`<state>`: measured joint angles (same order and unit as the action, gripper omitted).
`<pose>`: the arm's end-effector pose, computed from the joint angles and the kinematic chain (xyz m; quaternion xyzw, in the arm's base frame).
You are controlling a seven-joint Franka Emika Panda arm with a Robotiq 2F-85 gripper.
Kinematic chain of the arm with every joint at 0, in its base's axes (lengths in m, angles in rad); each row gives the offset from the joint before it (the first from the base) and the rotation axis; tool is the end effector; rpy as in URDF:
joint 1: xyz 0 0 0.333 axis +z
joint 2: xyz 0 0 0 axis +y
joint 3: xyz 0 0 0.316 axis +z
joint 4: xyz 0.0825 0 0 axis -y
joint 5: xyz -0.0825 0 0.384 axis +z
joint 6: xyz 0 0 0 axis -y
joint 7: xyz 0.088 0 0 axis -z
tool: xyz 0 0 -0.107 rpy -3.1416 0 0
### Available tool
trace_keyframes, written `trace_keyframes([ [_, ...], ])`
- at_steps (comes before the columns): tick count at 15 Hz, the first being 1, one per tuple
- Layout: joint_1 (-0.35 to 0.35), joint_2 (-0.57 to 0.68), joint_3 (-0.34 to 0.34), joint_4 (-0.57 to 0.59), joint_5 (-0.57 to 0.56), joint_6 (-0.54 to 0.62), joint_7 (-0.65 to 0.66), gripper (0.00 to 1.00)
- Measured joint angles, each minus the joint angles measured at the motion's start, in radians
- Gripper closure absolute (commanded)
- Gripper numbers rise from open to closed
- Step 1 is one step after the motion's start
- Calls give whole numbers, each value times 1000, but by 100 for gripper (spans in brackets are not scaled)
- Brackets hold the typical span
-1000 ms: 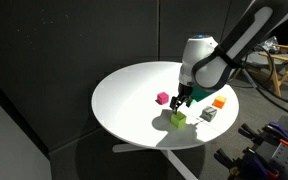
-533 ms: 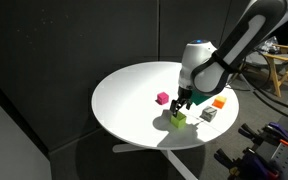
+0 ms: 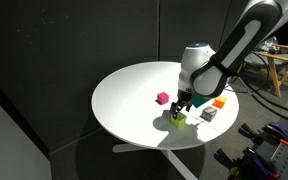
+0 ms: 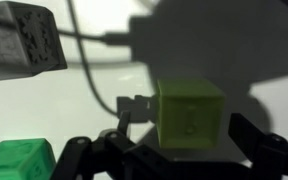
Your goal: Put the yellow block on top of the green block.
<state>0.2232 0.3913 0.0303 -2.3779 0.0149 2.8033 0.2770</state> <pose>0.4888 0.1267 0.1621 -0.9996 0.0200 -0.0143 0.0125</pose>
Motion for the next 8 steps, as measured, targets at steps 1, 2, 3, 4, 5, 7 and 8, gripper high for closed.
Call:
trace_keyframes([
  [1, 0, 2, 0, 0, 0, 0, 0, 0],
  [2, 0, 4, -1, 1, 0, 0, 0, 0],
  [3, 0, 7, -3, 2, 0, 0, 0, 0],
  [4, 0, 10, -4, 4, 0, 0, 0, 0],
  [5, 1, 13, -6, 5, 0, 0, 0, 0],
  [7, 1, 22, -11, 10, 0, 0, 0, 16],
  [8, 1, 26, -12, 12, 0, 0, 0, 26],
])
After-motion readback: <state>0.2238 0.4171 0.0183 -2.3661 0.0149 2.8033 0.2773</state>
